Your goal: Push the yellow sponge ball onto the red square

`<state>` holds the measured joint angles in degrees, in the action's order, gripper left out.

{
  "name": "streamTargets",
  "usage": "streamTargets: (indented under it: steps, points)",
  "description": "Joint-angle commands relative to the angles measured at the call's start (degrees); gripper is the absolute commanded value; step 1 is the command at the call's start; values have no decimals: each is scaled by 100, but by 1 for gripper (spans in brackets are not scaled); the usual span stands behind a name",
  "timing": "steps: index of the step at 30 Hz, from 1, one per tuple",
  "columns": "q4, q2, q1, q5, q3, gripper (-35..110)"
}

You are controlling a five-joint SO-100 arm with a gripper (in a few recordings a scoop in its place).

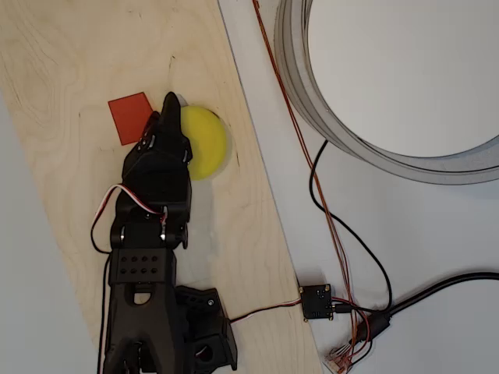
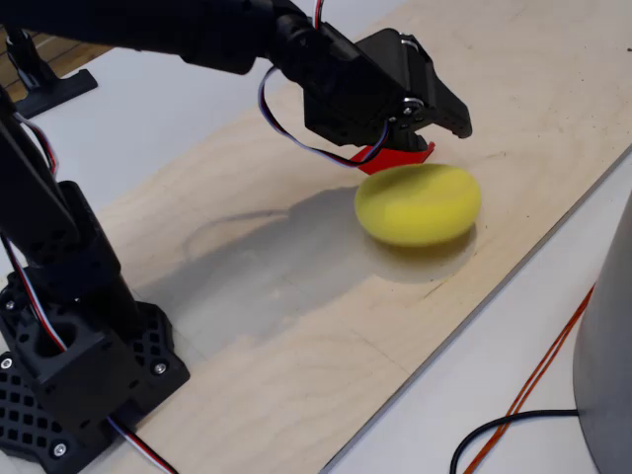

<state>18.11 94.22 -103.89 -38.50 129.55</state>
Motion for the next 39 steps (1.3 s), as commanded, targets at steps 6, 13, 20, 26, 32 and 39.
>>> streamTargets:
  steps: [6, 13, 20, 26, 32, 39]
  points:
    - [18, -193, 158, -281, -545, 17]
    - [88, -18, -237, 888, -870, 17]
    - [114, 97, -817, 1696, -765, 17]
    - [114, 668, -1169, 2136, -246, 17]
    - [202, 1485, -1266, 2268, 369, 17]
    - [211, 1731, -1485, 2312, 809, 17]
